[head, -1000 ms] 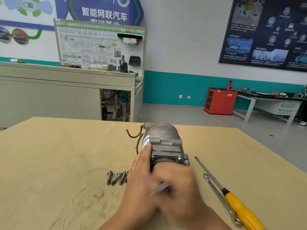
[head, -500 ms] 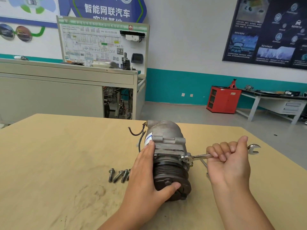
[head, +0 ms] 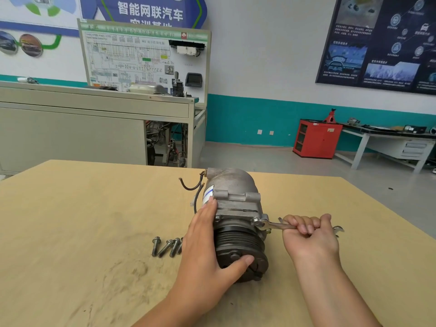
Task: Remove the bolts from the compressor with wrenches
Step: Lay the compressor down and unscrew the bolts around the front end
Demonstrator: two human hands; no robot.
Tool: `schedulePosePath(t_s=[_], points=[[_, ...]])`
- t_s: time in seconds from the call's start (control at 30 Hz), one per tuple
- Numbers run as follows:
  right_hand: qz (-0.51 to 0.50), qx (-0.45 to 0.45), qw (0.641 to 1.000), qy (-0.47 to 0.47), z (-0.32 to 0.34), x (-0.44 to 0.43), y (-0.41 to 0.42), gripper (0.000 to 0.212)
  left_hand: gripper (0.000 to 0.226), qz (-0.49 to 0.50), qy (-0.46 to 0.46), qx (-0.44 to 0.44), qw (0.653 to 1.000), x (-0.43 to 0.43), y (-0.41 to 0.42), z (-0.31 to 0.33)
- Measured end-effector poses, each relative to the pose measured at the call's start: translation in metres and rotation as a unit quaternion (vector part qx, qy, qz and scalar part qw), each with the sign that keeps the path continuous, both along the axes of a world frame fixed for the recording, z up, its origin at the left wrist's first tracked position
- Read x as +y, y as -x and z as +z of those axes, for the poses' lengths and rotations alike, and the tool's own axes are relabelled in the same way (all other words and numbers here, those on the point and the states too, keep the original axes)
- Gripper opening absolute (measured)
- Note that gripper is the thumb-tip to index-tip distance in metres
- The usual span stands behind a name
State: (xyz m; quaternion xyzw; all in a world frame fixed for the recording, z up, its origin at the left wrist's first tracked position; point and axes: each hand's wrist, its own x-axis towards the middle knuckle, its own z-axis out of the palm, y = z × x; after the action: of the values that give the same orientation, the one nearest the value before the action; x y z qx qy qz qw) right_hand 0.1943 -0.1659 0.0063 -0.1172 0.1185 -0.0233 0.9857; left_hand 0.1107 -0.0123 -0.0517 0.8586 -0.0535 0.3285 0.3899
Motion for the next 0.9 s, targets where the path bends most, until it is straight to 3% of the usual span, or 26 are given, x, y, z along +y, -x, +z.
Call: schedulePosePath(t_s=[0.2,0.33,0.47,0.6,0.7,0.8,0.87,0.9], points=[[-0.011,0.000,1.000,0.020,0.004,0.001,0.005,0.052,0.093,-0.001,0.001,0.000,1.000,0.001,0.002,0.000],[-0.040,-0.077,0.989,0.121,0.019,0.006,0.011,0.051,0.093,-0.004,0.001,0.001,1.000,0.001,0.002,0.001],[-0.089,-0.140,0.953,0.252,0.034,0.016,0.019,0.049,0.093,-0.003,0.001,0.001,1.000,0.001,0.002,0.000],[-0.143,-0.233,0.878,0.393,0.043,0.036,0.035,0.047,0.094,-0.001,0.005,-0.001,1.000,0.001,0.001,0.001],[-0.177,-0.295,0.784,0.517,0.035,0.049,0.048,0.044,0.094,-0.001,0.010,-0.005,1.000,0.001,0.001,0.002],[-0.209,-0.361,0.714,0.562,0.027,0.056,0.052,0.035,0.094,0.010,0.020,-0.002,1.000,0.000,0.000,0.003],[-0.181,-0.414,0.684,0.573,0.026,0.062,0.055,0.025,0.092,0.005,0.026,-0.002,1.000,-0.002,0.000,0.006],[-0.160,-0.438,0.652,0.598,0.023,0.067,0.056,0.025,0.085,-0.005,0.026,0.000,1.000,-0.002,0.000,0.009]])
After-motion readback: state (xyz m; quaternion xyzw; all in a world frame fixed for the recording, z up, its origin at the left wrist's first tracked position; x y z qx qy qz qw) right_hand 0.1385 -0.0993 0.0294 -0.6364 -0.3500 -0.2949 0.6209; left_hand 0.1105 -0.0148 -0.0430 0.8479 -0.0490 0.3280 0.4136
